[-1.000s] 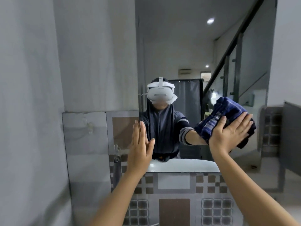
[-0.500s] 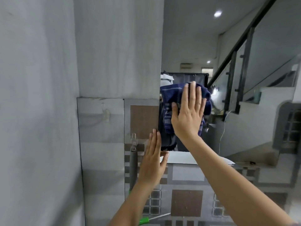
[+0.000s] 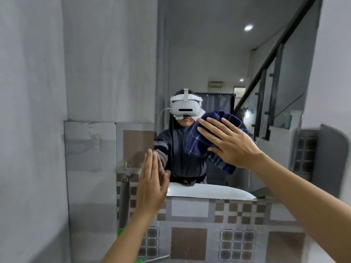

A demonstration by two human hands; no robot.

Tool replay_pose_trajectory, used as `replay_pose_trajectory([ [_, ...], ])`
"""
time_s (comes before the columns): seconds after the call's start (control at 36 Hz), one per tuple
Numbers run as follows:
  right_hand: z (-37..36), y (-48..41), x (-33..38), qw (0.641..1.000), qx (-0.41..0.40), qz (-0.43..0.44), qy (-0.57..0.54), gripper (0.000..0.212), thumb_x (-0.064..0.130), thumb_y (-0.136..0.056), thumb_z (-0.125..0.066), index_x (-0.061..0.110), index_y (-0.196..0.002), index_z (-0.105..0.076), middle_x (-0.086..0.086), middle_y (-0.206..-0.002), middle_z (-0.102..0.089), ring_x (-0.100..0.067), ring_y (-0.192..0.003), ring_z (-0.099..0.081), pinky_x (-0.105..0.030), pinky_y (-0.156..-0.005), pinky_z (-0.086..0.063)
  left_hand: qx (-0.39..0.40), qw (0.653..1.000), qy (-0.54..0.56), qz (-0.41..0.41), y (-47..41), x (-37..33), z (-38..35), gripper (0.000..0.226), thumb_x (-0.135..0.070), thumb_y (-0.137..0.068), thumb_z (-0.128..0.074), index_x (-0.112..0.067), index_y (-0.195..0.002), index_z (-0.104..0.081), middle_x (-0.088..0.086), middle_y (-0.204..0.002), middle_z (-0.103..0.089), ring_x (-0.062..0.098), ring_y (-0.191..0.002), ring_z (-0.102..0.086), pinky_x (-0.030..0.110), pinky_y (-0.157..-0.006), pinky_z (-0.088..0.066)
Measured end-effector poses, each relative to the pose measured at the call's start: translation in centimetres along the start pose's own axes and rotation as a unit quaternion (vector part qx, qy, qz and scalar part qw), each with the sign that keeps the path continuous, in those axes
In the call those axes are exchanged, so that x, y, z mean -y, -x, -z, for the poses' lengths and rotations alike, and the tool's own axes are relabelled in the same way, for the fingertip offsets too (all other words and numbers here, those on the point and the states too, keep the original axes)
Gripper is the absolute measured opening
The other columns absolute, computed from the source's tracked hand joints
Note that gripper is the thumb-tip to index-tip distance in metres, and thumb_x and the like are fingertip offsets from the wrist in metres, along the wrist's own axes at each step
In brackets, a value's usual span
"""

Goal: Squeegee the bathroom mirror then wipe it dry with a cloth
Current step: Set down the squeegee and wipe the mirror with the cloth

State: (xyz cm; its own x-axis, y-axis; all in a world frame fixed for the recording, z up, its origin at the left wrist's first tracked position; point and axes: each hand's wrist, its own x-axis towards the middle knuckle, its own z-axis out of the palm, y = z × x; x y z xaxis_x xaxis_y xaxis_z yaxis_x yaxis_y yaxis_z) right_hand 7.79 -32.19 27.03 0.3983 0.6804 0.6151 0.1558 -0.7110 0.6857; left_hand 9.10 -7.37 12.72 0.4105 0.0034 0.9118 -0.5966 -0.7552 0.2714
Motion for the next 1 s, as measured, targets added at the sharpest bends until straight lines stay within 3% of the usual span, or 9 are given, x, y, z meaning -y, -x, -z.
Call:
replay_pose_trajectory([
  [0.08,-0.1,2.2,-2.1,0.999,-0.002,-0.040,-0.005,0.060,0.043,-0.094,-0.035,0.019,-0.148,-0.020,-0.001,-0.156,-0.016,-0.018,-0.144,-0.015,-0.040,-0.117,-0.016,-0.023,0.999,-0.014,-0.019,-2.1,-0.6,0.1,0.070,-0.031,-0.094,-0.039,-0.025,-0.147,0.007,-0.007,-0.157,0.008,0.020,-0.143,-0.010,0.049,-0.097,-0.046],
  [0.25,-0.5,5.9,-5.4,0.987,-0.028,-0.152,-0.043,0.061,0.042,-0.094,-0.033,0.019,-0.148,-0.017,-0.002,-0.156,-0.017,-0.018,-0.144,-0.012,-0.040,-0.117,-0.014,-0.054,0.993,-0.083,-0.059,-7.9,-1.7,1.1,0.056,-0.021,-0.098,-0.038,-0.018,-0.147,-0.012,-0.003,-0.156,-0.003,0.015,-0.143,-0.006,0.039,-0.095,-0.050],
  [0.31,-1.0,7.1,-5.9,0.975,-0.047,-0.208,-0.068,0.061,0.040,-0.093,-0.030,0.017,-0.147,-0.015,-0.004,-0.155,-0.017,-0.018,-0.144,-0.011,-0.040,-0.118,-0.011,-0.061,0.991,-0.090,-0.073,-9.7,-2.3,1.6,0.054,-0.019,-0.098,-0.039,-0.015,-0.147,-0.016,-0.001,-0.156,-0.008,0.014,-0.143,-0.009,0.032,-0.101,-0.043],
  [0.39,-2.0,8.7,-5.7,0.949,-0.077,-0.286,-0.111,0.062,0.040,-0.094,-0.030,0.018,-0.148,-0.010,0.000,-0.156,-0.009,-0.016,-0.145,-0.004,-0.036,-0.119,-0.003,-0.065,0.987,-0.115,-0.093,-12.2,-2.8,2.2,0.051,-0.022,-0.099,-0.035,-0.008,-0.145,-0.021,0.005,-0.155,-0.015,0.016,-0.143,-0.013,0.017,-0.112,-0.015],
  [0.53,-3.5,9.7,-3.0,0.854,-0.161,-0.431,-0.243,0.064,0.039,-0.093,-0.029,0.013,-0.148,-0.010,-0.003,-0.157,-0.004,-0.015,-0.144,0.004,-0.025,-0.117,0.007,-0.067,0.986,-0.099,-0.117,-14.7,-2.3,2.6,0.052,-0.027,-0.098,-0.031,-0.003,-0.143,-0.025,0.010,-0.154,-0.019,0.018,-0.142,-0.016,0.015,-0.114,-0.007],
  [0.61,-4.4,9.6,-0.4,0.760,-0.176,-0.564,-0.270,0.067,0.045,-0.093,-0.027,0.018,-0.149,-0.002,0.000,-0.158,0.003,-0.016,-0.145,0.003,-0.040,-0.118,-0.010,-0.057,0.986,-0.087,-0.134,-14.8,-2.2,3.1,0.050,-0.024,-0.098,-0.035,-0.001,-0.142,-0.027,0.013,-0.152,-0.024,0.022,-0.141,-0.020,0.017,-0.114,-0.006],
  [0.78,-4.8,7.0,4.3,0.607,-0.228,-0.722,-0.241,0.064,0.039,-0.093,-0.030,0.006,-0.147,-0.017,-0.013,-0.156,-0.013,-0.029,-0.144,-0.009,-0.039,-0.117,-0.003,-0.040,0.983,-0.061,-0.169,-15.0,-1.1,3.1,0.052,-0.032,-0.100,-0.029,-0.003,-0.143,-0.025,0.014,-0.152,-0.023,0.023,-0.141,-0.020,0.026,-0.116,-0.016],
  [0.89,-5.2,4.3,7.6,0.563,-0.255,-0.749,-0.239,0.062,0.035,-0.094,-0.033,0.002,-0.146,-0.021,-0.017,-0.154,-0.018,-0.033,-0.143,-0.014,-0.042,-0.117,-0.007,-0.042,0.977,-0.055,-0.200,-14.7,-0.4,3.9,0.051,-0.022,-0.097,-0.043,-0.002,-0.142,-0.029,0.014,-0.151,-0.025,0.022,-0.141,-0.021,0.032,-0.114,-0.026],
  [1.0,-4.7,0.8,12.2,0.574,-0.266,-0.734,-0.249,0.060,0.032,-0.095,-0.036,0.004,-0.146,-0.019,-0.015,-0.155,-0.016,-0.031,-0.144,-0.011,-0.043,-0.115,-0.007,-0.028,0.974,-0.056,-0.218,-15.0,0.7,3.8,0.052,-0.020,-0.097,-0.048,-0.002,-0.142,-0.030,0.014,-0.151,-0.026,0.024,-0.141,-0.023,0.039,-0.112,-0.030],
])
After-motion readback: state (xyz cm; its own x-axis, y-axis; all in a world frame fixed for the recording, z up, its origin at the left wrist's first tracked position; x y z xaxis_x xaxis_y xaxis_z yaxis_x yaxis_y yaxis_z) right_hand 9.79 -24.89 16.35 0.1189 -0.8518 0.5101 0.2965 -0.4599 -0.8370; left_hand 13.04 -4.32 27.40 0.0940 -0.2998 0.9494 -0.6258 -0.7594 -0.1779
